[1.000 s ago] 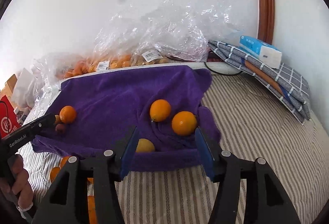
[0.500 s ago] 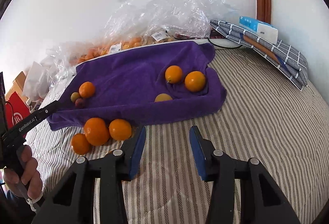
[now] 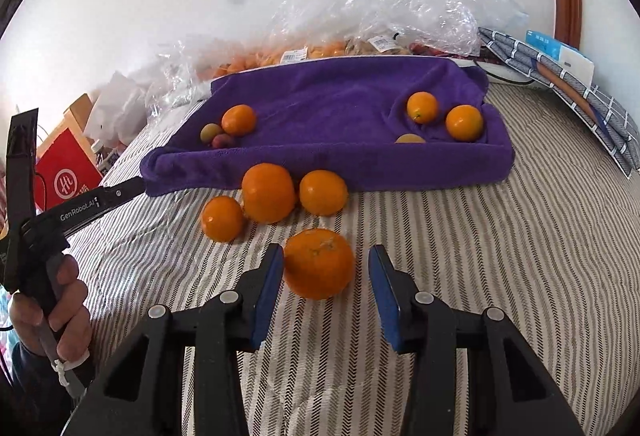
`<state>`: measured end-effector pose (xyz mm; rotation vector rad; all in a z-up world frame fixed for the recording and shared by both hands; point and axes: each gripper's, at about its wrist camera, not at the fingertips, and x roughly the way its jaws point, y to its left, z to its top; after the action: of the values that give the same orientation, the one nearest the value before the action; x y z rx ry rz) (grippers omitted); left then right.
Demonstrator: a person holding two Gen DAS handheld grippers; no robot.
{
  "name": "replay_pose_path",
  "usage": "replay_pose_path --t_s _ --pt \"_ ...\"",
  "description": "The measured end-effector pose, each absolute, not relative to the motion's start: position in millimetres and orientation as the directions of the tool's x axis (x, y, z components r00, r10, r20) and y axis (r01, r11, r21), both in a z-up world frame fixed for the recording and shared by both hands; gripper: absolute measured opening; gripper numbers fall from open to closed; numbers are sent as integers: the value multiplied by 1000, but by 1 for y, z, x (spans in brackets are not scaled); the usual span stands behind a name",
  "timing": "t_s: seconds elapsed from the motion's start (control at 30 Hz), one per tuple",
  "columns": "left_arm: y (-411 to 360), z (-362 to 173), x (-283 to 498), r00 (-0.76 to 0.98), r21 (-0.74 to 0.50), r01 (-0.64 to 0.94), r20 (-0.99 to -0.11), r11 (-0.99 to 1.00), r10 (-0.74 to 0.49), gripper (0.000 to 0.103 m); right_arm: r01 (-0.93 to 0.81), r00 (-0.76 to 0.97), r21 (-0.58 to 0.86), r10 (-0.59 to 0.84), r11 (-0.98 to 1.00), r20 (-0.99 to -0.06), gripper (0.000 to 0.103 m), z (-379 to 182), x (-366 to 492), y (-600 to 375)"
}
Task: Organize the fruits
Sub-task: 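Grasp a large orange on the bedspread with each tool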
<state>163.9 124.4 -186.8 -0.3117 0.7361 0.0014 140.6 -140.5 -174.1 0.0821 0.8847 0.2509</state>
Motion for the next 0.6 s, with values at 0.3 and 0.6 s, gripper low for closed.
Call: replay_pose_path --t_s 0.3,0.6 --pt "126 -189 165 736 -300 -105 -664 948 -129 27 -164 579 121 195 979 -792 43 -187 153 -129" --pt "121 -189 165 734 -295 -74 -663 953 -148 27 -159 590 121 193 980 -784 42 -184 151 -136"
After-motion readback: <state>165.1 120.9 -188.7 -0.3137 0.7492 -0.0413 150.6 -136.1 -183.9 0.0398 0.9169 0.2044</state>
